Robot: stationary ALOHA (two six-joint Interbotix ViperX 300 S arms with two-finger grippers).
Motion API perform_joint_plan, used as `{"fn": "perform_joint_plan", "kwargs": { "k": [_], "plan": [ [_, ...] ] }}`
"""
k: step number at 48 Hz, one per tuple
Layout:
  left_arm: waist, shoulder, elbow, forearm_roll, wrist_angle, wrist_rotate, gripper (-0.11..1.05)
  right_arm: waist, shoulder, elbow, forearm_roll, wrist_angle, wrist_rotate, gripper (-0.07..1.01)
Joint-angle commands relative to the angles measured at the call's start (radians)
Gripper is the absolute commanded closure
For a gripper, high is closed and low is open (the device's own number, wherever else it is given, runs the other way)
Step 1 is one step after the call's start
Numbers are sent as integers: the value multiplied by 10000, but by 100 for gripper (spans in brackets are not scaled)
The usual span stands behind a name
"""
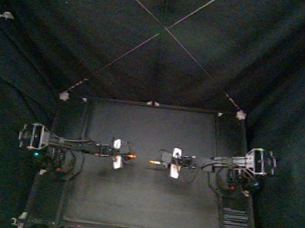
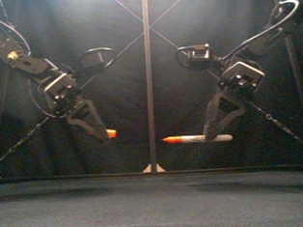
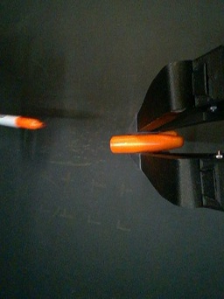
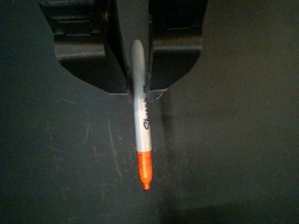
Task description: Uncap the pen
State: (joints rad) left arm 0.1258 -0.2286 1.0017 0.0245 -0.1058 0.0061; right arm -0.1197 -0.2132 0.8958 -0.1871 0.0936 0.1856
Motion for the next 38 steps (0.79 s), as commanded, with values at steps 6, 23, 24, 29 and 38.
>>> {"fn": "perform_joint_plan", "kwargs": {
  "k": [6, 23, 24, 29, 38],
  "plan": [
    [-31, -598, 199, 15, -92, -15, 44, -31, -537, 307, 138, -859, -15, 45],
    [-77, -583, 245, -15, -92, -61, 44, -123, -522, 276, 61, -874, -15, 45],
    [-77, -583, 261, -15, -107, -61, 44, -123, -522, 276, 61, -859, -15, 45],
    [-61, -583, 337, -15, -107, -61, 44, -184, -522, 261, 61, -874, -31, 45],
    [31, -568, 368, -15, -92, -46, 44, -307, -506, 291, 15, -859, -31, 45]
  ]
}}
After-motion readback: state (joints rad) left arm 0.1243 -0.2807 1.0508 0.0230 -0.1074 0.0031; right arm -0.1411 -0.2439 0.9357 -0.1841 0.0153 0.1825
